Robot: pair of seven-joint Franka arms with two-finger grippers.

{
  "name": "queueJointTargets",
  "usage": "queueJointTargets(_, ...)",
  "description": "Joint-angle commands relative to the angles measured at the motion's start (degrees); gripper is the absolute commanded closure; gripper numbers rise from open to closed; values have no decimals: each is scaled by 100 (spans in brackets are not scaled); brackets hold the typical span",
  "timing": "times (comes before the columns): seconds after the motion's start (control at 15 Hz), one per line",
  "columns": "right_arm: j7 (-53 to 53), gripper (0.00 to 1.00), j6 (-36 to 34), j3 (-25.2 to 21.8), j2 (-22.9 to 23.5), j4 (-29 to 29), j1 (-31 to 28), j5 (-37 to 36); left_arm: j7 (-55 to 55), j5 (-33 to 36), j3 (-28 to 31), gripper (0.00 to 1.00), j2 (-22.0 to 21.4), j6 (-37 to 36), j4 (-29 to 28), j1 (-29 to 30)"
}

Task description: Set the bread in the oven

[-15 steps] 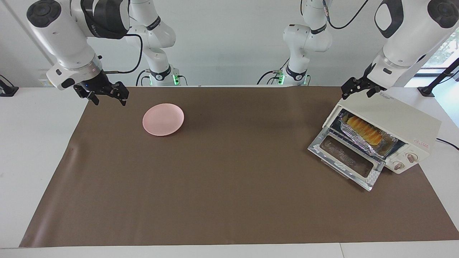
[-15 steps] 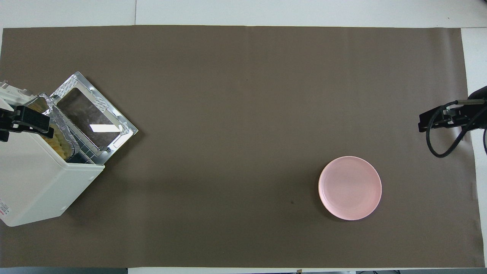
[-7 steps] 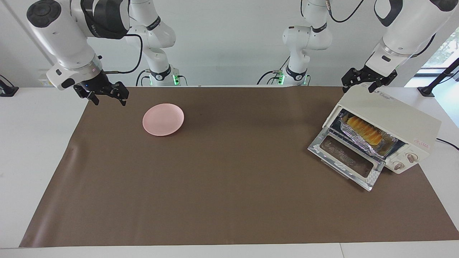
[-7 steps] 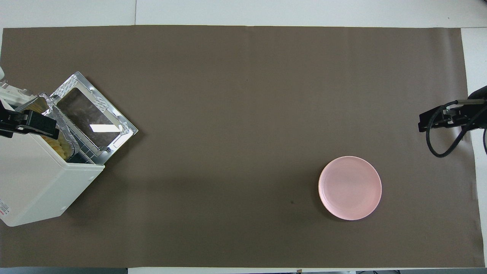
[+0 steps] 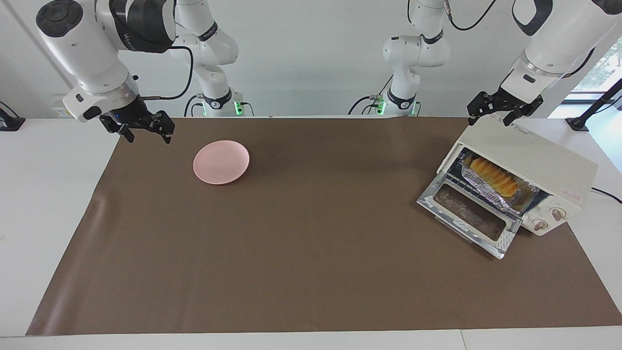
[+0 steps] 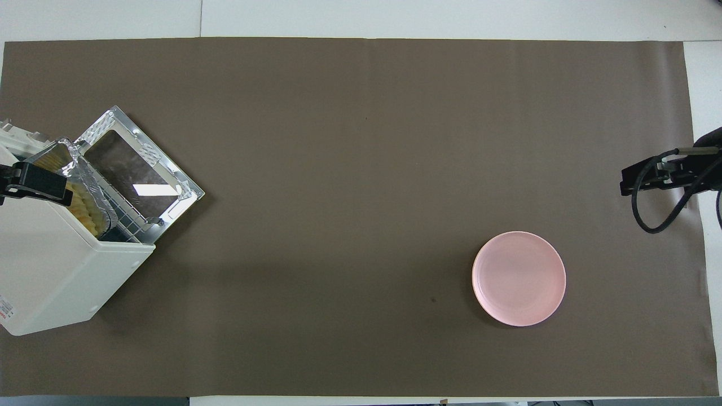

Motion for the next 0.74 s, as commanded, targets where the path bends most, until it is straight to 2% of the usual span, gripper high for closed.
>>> queueJointTargets(0.0,-78,0,-26,35,-123,-123,-39,-83,82,-53,-123,0,-38,176,-84,160)
queueJointTargets(0.2,-78,0,-26,35,-123,-123,-39,-83,73,-36,-166,0,93,361,-94,151)
queueJointTargets(0.33,-78,0,-26,35,-123,-123,-39,-83,73,-35,-351,0,94,273,-49,186)
queueJointTargets(0.67,-78,0,-26,35,-123,-123,-39,-83,73,-53,-351,0,6,158,-58,187)
